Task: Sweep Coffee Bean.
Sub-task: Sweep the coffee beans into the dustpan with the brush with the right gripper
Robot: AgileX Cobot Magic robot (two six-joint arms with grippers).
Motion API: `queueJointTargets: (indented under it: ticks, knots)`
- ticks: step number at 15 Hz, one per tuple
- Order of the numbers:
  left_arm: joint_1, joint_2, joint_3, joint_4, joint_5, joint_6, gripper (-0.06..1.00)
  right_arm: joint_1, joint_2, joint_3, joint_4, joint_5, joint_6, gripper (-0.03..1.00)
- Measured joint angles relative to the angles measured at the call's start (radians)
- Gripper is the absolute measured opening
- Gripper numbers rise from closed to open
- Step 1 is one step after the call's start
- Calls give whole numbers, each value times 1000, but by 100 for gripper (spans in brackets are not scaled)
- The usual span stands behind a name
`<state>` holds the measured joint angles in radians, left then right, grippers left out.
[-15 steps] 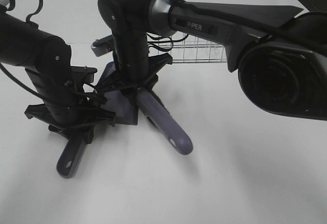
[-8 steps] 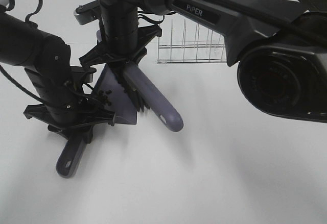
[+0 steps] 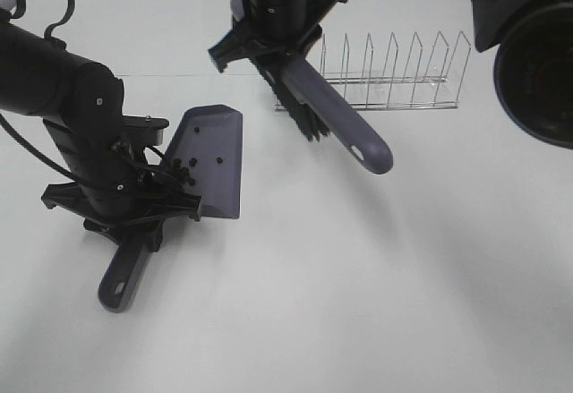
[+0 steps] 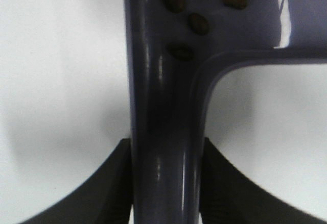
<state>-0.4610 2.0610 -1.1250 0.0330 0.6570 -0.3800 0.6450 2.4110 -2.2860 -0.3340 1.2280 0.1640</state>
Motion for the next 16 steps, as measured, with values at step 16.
queueJointTargets:
  ticks: [16]
  knots:
    - [0,1,-2,-1,1,4,34,-74,93,90,341,-9,-76,31]
